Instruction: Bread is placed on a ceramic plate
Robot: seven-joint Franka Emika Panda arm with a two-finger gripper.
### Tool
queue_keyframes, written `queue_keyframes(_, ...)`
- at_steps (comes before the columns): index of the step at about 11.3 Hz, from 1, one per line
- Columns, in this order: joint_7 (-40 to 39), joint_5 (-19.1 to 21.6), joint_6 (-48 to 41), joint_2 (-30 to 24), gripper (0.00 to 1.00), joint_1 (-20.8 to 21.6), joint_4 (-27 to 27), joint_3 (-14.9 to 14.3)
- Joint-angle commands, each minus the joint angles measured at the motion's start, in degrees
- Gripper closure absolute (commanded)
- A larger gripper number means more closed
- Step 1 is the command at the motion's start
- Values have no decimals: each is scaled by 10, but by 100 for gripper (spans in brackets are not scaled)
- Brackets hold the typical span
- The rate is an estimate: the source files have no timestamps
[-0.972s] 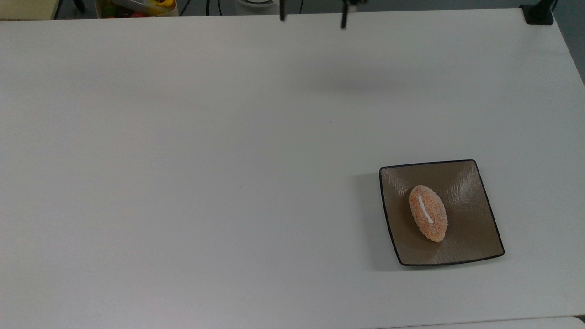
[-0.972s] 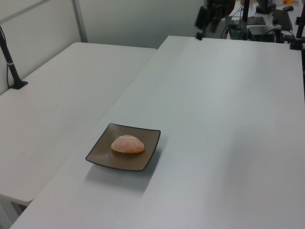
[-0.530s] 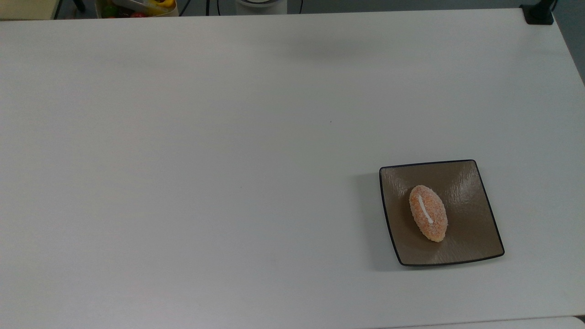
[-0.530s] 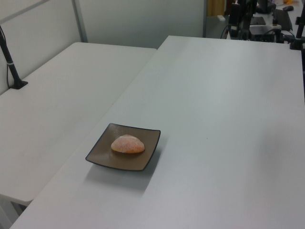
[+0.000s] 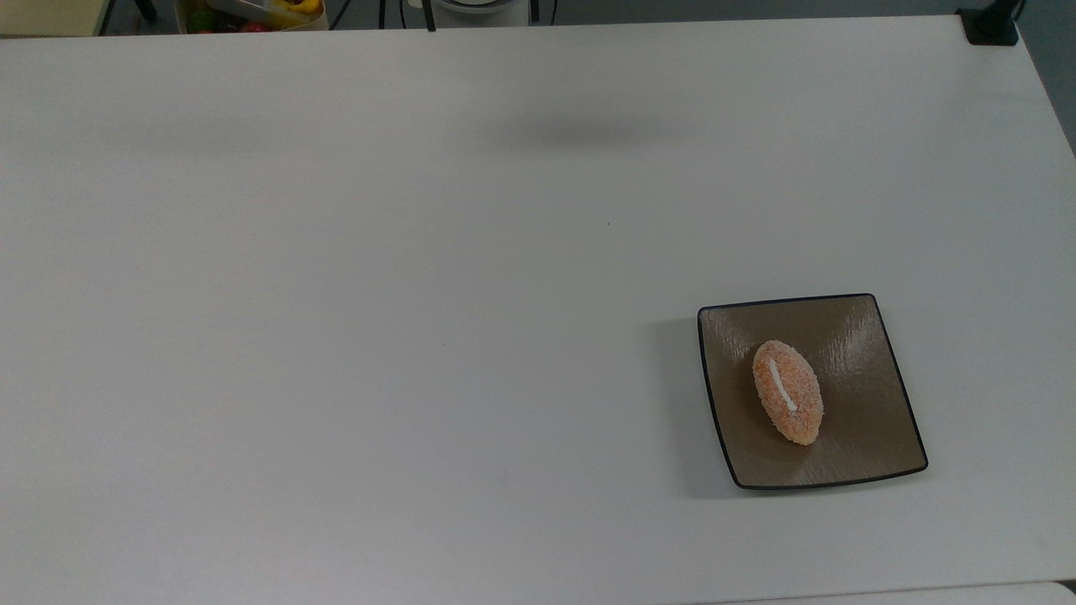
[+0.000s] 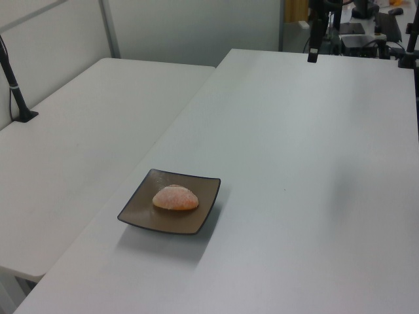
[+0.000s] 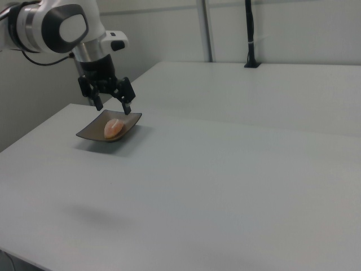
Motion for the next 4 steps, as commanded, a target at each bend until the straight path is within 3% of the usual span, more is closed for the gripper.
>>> queue_keyframes(1,-50,13,13,-3,0,-1,-6,-19)
queue_keyframes(4,-48,13,13,-1,0,0,-6,-19)
